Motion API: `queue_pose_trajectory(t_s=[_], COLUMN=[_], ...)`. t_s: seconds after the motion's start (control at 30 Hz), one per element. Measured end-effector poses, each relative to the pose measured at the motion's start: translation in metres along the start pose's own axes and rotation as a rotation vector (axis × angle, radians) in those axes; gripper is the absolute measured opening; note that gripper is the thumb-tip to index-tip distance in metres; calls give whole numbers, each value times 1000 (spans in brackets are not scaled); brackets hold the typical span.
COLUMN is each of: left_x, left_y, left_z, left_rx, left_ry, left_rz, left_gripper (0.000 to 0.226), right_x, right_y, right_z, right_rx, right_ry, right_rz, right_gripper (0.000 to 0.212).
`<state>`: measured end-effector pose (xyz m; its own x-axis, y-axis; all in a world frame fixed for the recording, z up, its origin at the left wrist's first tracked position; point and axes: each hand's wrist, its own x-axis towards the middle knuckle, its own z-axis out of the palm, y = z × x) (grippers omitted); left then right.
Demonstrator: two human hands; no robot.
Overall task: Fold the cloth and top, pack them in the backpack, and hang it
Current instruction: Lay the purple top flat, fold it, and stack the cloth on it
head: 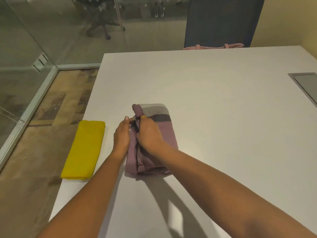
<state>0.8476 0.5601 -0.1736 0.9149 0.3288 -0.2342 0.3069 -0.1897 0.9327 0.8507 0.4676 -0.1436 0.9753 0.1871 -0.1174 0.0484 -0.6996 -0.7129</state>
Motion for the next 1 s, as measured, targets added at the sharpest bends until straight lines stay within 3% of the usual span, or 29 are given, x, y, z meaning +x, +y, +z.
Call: queue_pose_trajectory(t_s=[0.17, 0.27, 0.33, 0.43, 0.57, 0.67, 0.83, 0.93, 1.0], left_x=[3, 3, 2, 1, 3, 15, 46, 55, 59], left_y=[-12, -14, -13, -13, -6, 3, 16, 17, 16], left_z=[-18, -20, -18, -13, -5, -1, 4, 3, 3], left_rx=[96, 130, 161, 219, 248, 225, 123, 152, 130], left_ry=[-2, -10, -19, -29, 34, 69, -2, -60, -116], left_rz=[-14, 23, 50, 90, 120, 87, -129, -186, -190], left_gripper=[51, 48, 46, 45, 43, 49, 47, 68, 65], right_x=[4, 0, -5, -15, -25, -33, -37, -36, -36], right_y=[15, 24, 31, 47, 78, 94, 91, 86, 83], right_z=[35, 32, 18, -4, -14, -8, 14, 27, 33], right_rx=[-19, 0, 48, 63, 5, -49, -73, -254, -364], right_ry=[-96, -123, -57, 176, 432, 381, 205, 117, 99], right_rz=[16, -86, -177, -238, -106, -26, -58, -35, -30], right_gripper=[27, 23, 24, 22, 19, 35, 61, 71, 70])
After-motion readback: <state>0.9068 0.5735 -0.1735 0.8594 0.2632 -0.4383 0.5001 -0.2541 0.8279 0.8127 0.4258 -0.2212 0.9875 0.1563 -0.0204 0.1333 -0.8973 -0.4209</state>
